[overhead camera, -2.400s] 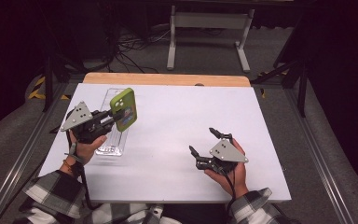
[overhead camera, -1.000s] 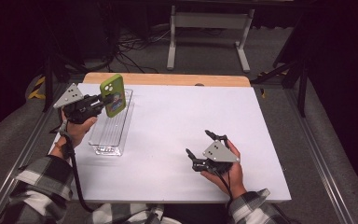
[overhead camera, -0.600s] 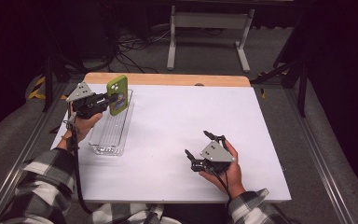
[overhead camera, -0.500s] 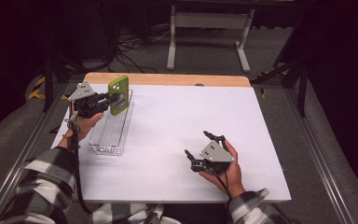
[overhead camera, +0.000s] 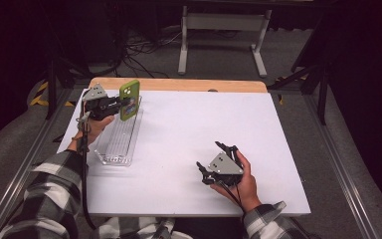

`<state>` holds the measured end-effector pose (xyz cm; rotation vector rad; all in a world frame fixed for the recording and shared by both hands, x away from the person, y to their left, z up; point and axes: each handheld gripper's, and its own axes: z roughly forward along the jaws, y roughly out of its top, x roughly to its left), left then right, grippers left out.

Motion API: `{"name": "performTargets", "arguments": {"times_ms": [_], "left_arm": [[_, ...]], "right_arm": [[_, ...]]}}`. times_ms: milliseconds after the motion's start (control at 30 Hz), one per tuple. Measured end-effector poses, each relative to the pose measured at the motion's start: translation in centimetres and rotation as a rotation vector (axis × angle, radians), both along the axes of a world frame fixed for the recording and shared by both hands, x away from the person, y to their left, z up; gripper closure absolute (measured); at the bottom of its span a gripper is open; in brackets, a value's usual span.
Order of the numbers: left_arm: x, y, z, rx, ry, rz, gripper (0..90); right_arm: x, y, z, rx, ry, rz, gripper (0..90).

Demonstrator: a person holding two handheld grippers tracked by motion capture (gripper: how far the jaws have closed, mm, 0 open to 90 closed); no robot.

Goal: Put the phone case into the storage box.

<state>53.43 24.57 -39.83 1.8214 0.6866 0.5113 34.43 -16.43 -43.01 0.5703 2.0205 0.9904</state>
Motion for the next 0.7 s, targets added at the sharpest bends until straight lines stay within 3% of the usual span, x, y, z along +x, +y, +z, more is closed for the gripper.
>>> {"name": "performTargets", "arguments": {"times_ms": [100, 267, 400, 433, 533, 600, 633, 700], "left_arm": [[0.2, 0.1, 0.1, 0.017, -0.020, 0.015, 77.2], [0.8, 0.5, 0.5, -0.007, -0.021, 0.023, 77.2], [1.4, 0.5, 0.1, 0.016, -0.001, 0.012, 77.2], [1.6, 0.5, -0.2, 0.011, 0.025, 0.005, 77.2], [2.2, 0.5, -1.0, 0.053, 0.039, 0.038, 77.0], [2.4, 0.6, -1.2, 0.053, 0.050, 0.043, 77.0], [2.6, 1.0, -1.3, 0.024, 0.061, 0.044, 77.0], [2.8, 1.2, -1.5, 0.020, 0.069, 0.042, 76.9]], "right_arm": [[0.0, 0.2, -0.2, -0.023, 0.004, -0.005, 15.1], [-0.2, 0.5, -0.4, -0.055, -0.006, -0.005, 15.3], [0.0, 0.5, -0.5, -0.064, 0.002, -0.011, 15.3], [0.0, 0.5, -0.5, -0.066, 0.001, -0.012, 15.3], [0.0, 0.5, -0.5, -0.047, 0.008, -0.008, 15.4], [0.0, 0.5, -0.5, -0.048, 0.012, -0.007, 15.4], [0.0, 0.6, -0.5, -0.054, 0.014, -0.007, 15.5], [0.0, 0.7, -0.6, -0.061, 0.017, -0.007, 15.6]]}}
